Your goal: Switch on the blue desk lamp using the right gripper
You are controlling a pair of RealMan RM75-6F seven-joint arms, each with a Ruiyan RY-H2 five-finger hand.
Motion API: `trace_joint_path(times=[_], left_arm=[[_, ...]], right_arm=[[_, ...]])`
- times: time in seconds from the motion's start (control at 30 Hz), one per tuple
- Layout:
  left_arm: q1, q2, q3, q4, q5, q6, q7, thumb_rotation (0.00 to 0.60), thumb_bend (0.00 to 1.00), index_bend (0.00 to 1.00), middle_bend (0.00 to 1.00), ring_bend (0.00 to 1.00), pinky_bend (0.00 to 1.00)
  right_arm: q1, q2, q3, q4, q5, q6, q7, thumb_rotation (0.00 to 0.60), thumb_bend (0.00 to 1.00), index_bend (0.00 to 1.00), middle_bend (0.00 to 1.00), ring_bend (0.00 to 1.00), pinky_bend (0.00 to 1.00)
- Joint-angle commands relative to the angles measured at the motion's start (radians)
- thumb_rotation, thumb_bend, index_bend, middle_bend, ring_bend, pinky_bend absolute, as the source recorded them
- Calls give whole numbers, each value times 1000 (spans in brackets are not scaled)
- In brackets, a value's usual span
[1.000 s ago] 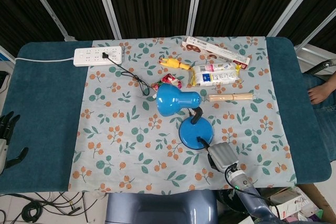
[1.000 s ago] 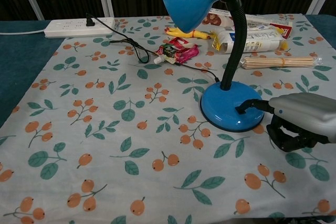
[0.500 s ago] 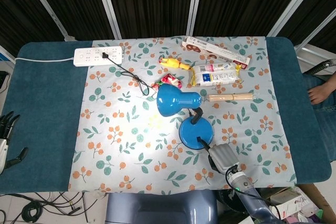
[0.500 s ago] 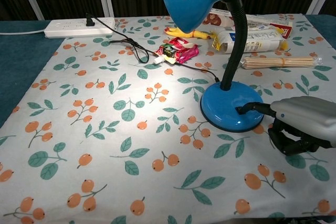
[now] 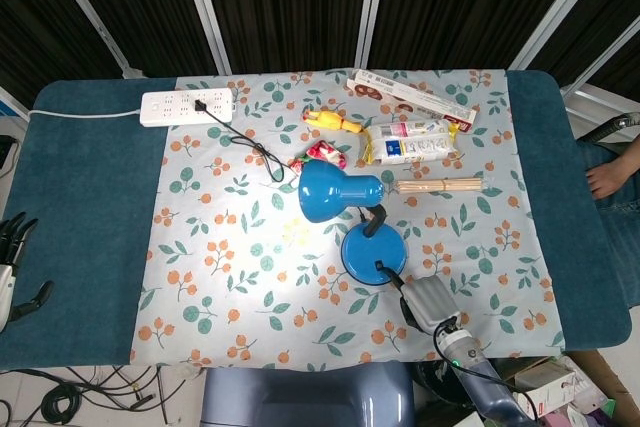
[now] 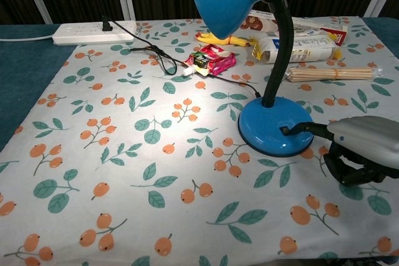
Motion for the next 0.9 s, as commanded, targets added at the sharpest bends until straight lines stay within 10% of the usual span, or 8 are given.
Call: trace_joint_path(times=[0.03,0.3,0.57,0.9], left_arm=[[0,0,0,1,0,0,-1,600,283,24,0,14,0],[0,-1,1,0,2,1,0,600,283,24,0,14,0],[1,-1,0,-2,0,2,3,600,283,24,0,14,0],[2,-3,0,-4,3,6,8,600,283,24,0,14,0]], right_arm=[[-6,15,11,-16,-19,25,10,600,686,97,823,960,925],[-24,98,26,-93,-47,82,12,600,589,83,731,867,809],[-87,279,25,-235,-114,203,40,600,325,14,324,435,262],[-241,421,-1,-240,-278,465,144,600,263,0,114,243,180]])
